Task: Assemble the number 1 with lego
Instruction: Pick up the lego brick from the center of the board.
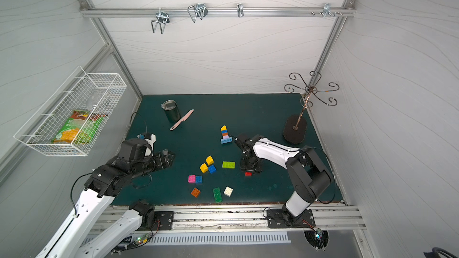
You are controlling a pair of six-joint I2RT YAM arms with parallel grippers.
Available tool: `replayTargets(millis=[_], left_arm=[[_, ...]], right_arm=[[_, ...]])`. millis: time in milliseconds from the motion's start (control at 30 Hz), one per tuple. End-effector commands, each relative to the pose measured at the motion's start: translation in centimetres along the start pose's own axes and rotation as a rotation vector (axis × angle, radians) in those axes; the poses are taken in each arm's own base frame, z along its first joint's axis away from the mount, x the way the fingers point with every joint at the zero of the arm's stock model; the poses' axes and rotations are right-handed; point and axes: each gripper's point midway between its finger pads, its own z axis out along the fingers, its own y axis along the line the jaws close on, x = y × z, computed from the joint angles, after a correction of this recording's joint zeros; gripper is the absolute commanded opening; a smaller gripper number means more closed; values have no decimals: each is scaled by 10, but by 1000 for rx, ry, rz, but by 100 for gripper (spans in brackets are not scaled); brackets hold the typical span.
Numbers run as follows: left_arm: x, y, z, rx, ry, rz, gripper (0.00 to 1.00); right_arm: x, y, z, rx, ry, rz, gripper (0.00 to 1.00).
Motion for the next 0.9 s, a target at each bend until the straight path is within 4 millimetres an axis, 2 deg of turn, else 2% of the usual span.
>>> replayTargets(millis=[0,233,600,733,867], left_arm=[[-7,-5,-6,21,-32,1,90],[-7,-5,-6,20,-33,0,90],[-7,-5,-6,22,-36,0,90],[-7,-5,-7,22,-37,0,90],[-7,-5,-7,22,-38,-1,90]], right_arm=[[6,-3,0,4,22,10,48],[5,-3,2,20,21,5,48],[-1,-1,9,37,22,9,38],[-1,-1,9,36,24,11,29],[-1,5,-3,11,2,11,19]])
